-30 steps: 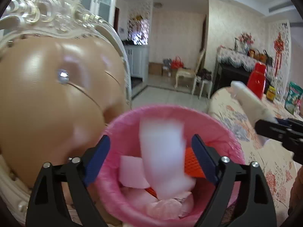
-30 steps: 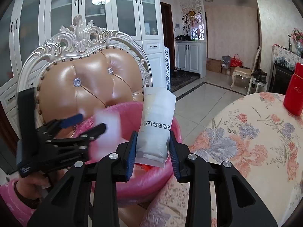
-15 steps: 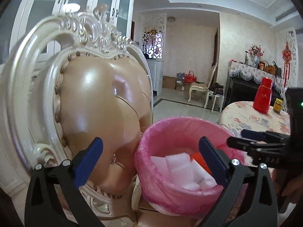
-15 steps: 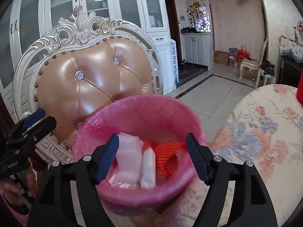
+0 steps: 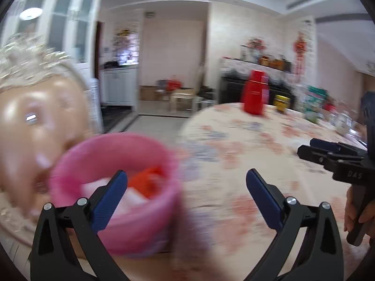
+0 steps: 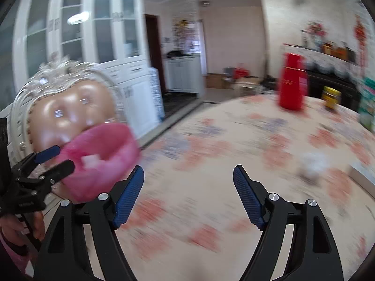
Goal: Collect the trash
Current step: 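Move both open tools back over the table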
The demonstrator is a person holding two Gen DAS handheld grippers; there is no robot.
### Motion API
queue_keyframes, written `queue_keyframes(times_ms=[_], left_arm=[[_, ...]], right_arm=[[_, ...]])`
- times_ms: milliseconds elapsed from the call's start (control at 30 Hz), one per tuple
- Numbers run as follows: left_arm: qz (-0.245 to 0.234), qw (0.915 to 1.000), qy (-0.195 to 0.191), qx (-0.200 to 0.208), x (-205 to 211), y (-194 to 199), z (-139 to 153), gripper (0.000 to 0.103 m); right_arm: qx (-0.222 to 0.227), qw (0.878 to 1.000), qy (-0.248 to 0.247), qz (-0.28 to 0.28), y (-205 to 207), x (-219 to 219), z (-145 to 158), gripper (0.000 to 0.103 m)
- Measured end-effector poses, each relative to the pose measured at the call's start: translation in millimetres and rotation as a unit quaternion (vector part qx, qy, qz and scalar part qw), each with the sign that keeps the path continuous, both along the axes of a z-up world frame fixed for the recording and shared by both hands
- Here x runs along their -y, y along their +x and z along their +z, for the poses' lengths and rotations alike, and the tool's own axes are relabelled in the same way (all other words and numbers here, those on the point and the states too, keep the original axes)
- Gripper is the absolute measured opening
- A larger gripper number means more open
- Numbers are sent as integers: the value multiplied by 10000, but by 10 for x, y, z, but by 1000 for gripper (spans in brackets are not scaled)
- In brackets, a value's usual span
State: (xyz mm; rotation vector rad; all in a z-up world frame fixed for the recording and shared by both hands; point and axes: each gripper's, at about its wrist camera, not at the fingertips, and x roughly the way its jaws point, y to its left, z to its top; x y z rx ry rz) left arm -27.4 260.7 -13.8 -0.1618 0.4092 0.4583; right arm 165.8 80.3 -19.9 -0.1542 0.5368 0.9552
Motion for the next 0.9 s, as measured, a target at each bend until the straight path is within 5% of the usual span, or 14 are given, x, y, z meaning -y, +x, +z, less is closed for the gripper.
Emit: queue_keyframes(times_ms=[400,900], left_arm=[[-1413,9884,-423,-350,1245,1402,-68,98],[-1569,9832,-64,-929,1859,2754,-332,98]], right_arm=[[-115,9858,-144,-1671,632,1676,-165,78],[-317,9650,-375,-2574,1406,2406,-372,83]])
